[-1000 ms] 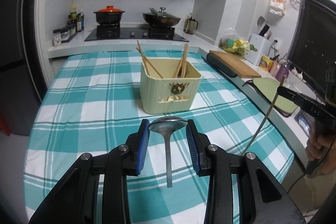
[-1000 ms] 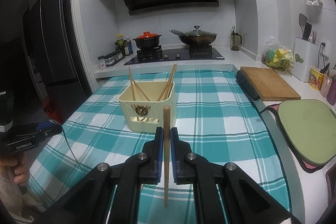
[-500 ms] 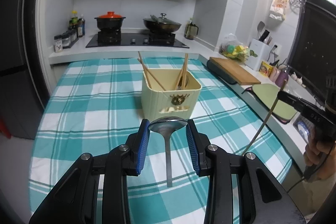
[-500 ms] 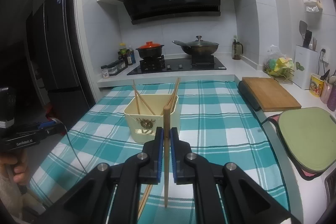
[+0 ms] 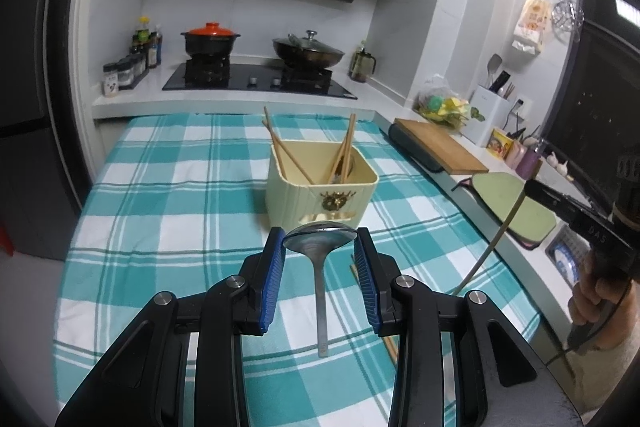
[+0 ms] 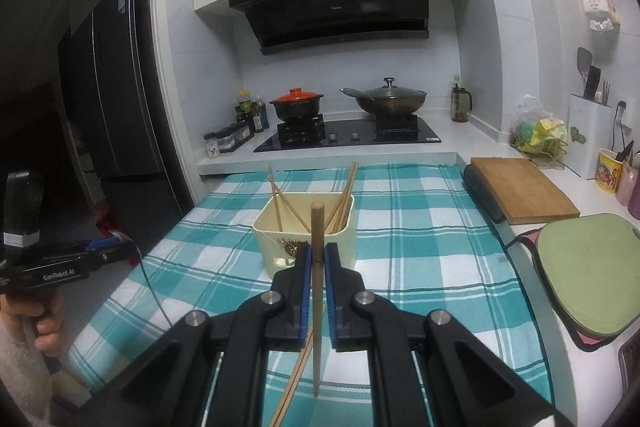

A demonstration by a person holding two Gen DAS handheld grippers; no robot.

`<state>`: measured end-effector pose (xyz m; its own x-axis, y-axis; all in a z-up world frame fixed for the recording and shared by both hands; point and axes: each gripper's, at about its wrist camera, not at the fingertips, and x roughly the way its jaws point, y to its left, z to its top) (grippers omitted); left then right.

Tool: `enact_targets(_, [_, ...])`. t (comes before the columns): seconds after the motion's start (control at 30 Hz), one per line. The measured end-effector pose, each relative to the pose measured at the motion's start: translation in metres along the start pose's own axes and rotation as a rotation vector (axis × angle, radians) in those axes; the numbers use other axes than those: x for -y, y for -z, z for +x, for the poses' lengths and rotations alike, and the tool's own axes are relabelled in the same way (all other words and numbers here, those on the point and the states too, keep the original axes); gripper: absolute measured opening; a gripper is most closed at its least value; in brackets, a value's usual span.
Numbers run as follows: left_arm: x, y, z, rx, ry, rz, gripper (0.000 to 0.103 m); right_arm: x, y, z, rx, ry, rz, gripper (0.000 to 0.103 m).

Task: Organize utensils
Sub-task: 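Lower the chopstick and spoon into the holder and open both grippers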

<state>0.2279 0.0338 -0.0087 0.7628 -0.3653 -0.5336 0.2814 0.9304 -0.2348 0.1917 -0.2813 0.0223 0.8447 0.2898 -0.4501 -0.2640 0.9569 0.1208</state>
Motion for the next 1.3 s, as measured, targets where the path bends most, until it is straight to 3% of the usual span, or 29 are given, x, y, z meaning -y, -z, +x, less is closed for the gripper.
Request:
enact_targets(0.23, [0.001, -0.035, -0.010, 0.026, 0.012, 0.007, 0.035, 0.003, -0.023, 0.005, 0.013, -0.028, 0.002, 0.007])
enact_targets(0.47, [0.005, -0.088, 0.002, 0.062, 0.009, 0.032, 0.035, 0.006, -0.071, 0.031, 0.046, -0.060, -0.015, 0.007])
enact_targets(0.7, [0.014, -0.150, 0.041, 0.111, -0.001, 0.083, 0.035, 0.007, -0.133, 0.078, 0.141, -0.071, -0.022, 0.007])
enact_targets(0.87, [0.015, -0.176, 0.095, 0.104, -0.003, 0.079, 0.035, 0.006, -0.157, 0.124, 0.166, -0.072, -0.039, 0.007])
enact_targets(1.07, [0.004, -0.166, 0.171, -0.017, -0.004, 0.036, 0.035, 0.012, -0.138, 0.194, 0.026, -0.109, -0.011, 0.007])
enact_targets(1.3, [-0.015, -0.133, 0.241, -0.179, -0.033, -0.011, 0.035, 0.026, -0.093, 0.277, -0.235, -0.162, 0.059, 0.007])
